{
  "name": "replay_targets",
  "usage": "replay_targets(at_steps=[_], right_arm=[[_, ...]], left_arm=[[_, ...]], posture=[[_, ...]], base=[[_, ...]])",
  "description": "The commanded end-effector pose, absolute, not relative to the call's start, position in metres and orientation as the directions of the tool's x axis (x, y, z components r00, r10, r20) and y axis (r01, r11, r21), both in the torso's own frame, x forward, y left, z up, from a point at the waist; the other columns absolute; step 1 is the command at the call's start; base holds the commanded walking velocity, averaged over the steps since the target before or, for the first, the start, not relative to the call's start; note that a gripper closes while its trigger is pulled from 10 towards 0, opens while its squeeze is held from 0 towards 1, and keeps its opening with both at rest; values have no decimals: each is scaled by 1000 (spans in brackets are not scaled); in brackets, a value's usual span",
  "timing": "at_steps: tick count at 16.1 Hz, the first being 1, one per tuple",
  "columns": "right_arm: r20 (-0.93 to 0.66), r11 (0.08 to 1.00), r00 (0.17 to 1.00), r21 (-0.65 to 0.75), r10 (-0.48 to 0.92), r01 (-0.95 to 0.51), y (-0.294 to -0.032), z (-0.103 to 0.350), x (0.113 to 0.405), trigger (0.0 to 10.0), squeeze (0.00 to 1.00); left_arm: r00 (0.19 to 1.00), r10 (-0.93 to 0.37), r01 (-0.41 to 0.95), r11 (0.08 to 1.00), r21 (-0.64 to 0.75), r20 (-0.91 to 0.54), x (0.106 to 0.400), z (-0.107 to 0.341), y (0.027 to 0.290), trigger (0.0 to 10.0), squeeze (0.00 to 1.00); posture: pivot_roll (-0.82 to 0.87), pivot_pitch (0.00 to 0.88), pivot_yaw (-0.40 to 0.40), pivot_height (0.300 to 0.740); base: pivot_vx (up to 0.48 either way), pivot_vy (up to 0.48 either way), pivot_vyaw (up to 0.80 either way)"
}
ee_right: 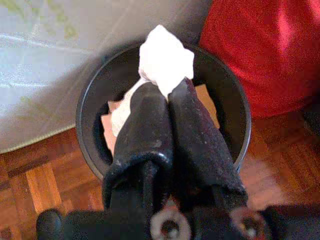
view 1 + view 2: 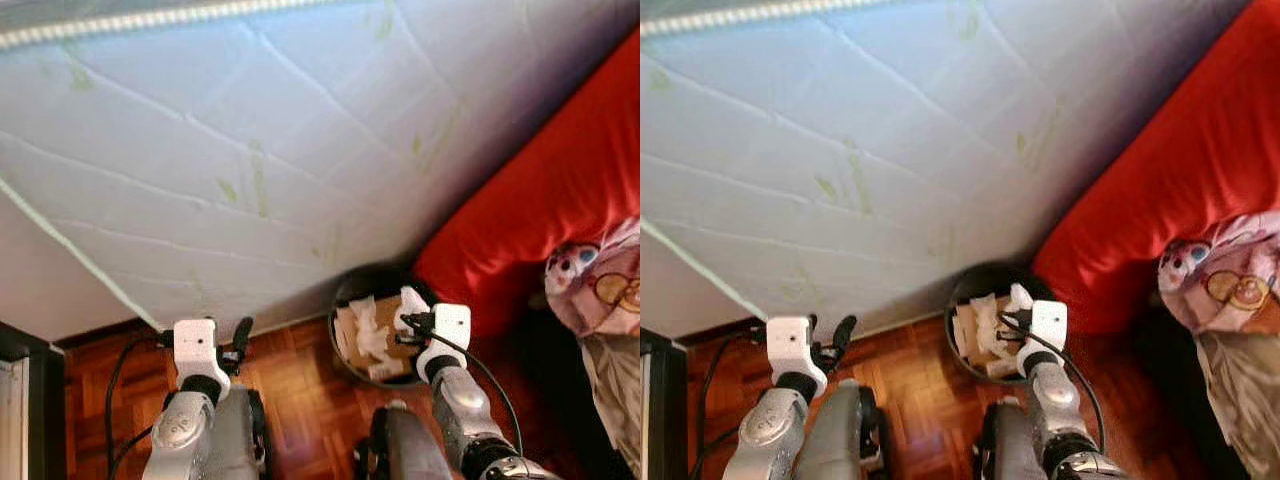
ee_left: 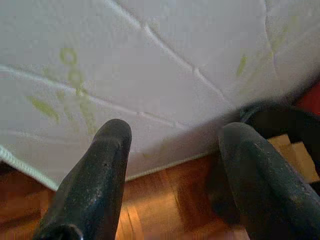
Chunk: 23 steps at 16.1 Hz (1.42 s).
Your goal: Clean up the room
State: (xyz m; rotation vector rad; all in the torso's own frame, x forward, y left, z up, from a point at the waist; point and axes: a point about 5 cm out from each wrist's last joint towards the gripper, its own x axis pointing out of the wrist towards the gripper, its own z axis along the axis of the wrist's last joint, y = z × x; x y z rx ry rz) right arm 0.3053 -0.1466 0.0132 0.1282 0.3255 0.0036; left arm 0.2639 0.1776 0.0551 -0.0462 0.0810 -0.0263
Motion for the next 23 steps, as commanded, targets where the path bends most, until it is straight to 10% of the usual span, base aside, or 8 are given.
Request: replay_targets(at_steps=[1,12,13,14,15,23], right_arm=[[-368,990,930,137,10,44,-149,6,301,10000,0],[-456,996,890,73,-11,50,-157,12,314,10000,0],[-452,996,892,79,-8,49,-156,13,315,10000,161],[-449,995,893,83,-4,46,-156,14,316,10000,867],[-450,996,893,82,-5,46,-156,14,316,10000,1000],[-461,997,887,66,1,33,-158,10,312,10000,1000]], left_arm=[[994,-38,34,999,-42,-105,258,52,177,10000,0],[993,-33,29,999,-35,-117,226,69,180,10000,0],[992,-31,27,999,-35,-123,223,69,180,10000,0],[991,-30,26,999,-35,-128,221,69,180,10000,0],[990,-29,24,999,-36,-135,218,70,179,10000,0],[985,-27,21,999,-37,-169,211,68,179,10000,0]], posture=[[67,346,-84,623],[127,464,-95,623],[129,468,-95,623],[130,469,-95,623],[133,473,-94,623],[127,482,-92,623]], base=[[0,0,0],[0,0,0],[0,0,0],[0,0,0],[0,0,0],[0,0,0]])
